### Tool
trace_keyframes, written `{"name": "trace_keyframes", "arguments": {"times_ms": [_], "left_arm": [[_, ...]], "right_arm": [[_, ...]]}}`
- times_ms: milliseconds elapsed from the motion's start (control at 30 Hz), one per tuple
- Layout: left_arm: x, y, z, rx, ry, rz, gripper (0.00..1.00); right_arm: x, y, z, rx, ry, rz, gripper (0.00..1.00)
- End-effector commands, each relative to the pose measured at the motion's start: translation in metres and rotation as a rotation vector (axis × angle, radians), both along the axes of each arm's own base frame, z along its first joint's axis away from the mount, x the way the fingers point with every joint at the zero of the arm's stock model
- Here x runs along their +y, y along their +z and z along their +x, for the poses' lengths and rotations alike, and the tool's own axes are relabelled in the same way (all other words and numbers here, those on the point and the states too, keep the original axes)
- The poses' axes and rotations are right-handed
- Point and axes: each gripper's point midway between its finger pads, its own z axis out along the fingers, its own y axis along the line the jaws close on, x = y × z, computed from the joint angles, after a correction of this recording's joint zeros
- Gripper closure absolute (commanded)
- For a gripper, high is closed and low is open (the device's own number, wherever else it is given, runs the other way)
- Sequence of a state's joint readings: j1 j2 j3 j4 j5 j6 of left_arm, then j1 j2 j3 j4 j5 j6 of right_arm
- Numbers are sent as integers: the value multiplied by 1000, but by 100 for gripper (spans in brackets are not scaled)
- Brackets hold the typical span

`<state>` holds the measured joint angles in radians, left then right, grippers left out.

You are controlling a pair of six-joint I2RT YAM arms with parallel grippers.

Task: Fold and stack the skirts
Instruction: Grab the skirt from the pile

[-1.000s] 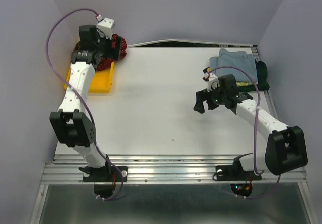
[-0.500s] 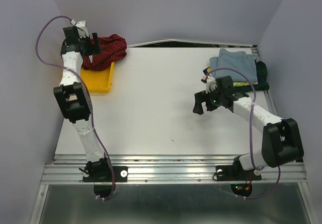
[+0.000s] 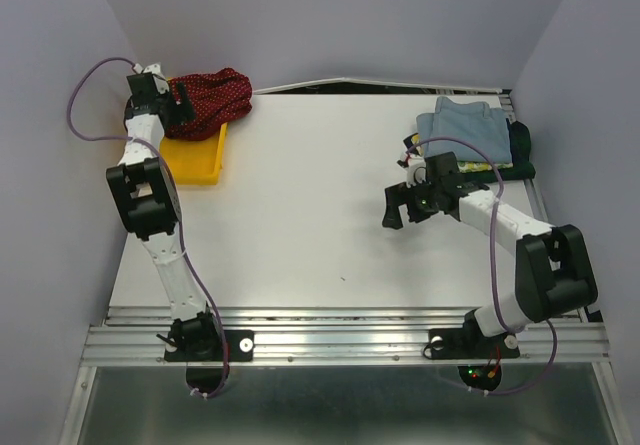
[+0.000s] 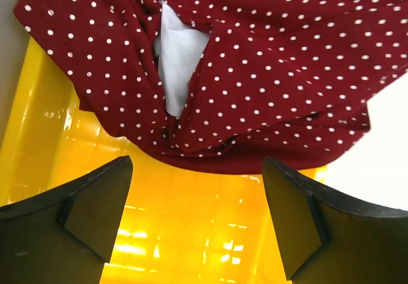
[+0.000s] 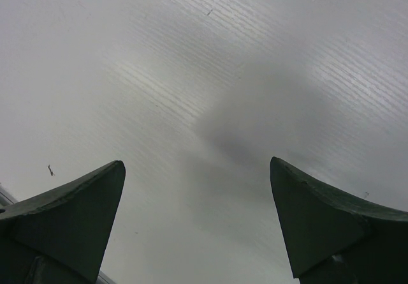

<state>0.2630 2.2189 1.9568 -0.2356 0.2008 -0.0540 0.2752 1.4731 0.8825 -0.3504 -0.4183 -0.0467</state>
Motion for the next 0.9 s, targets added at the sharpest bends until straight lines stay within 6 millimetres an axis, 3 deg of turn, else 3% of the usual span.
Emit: {"name": "trace_keyframes", "arguments": {"times_ms": [0, 267, 500, 633, 700, 733, 800, 833, 867], "left_arm": [[16, 4, 15, -50, 47, -6, 6], [21, -18, 33, -54, 60, -19, 5], [16, -23, 56, -109, 4, -70, 5], [7, -18, 66, -166, -62, -149, 14], [0, -9, 71, -210, -122, -193, 30], [0, -4, 72, -226, -134, -218, 47], [-6, 15, 73, -275, -192, -270, 62], [-6, 26, 75, -307, -206, -271, 81], [-8, 34, 75, -323, -220, -274, 89]], "right_arm": [[6, 21, 22, -71, -9, 23, 0], [3, 15, 26, -60, -20, -2, 0], [1, 10, 29, -45, -26, -23, 0], [0, 10, 32, -42, -27, -36, 0], [-1, 11, 33, -43, -26, -42, 0], [-1, 12, 34, -45, -26, -43, 0], [-1, 13, 35, -49, -30, -47, 0], [-1, 15, 35, -52, -29, -47, 0], [-1, 16, 35, -57, -29, -46, 0]]}}
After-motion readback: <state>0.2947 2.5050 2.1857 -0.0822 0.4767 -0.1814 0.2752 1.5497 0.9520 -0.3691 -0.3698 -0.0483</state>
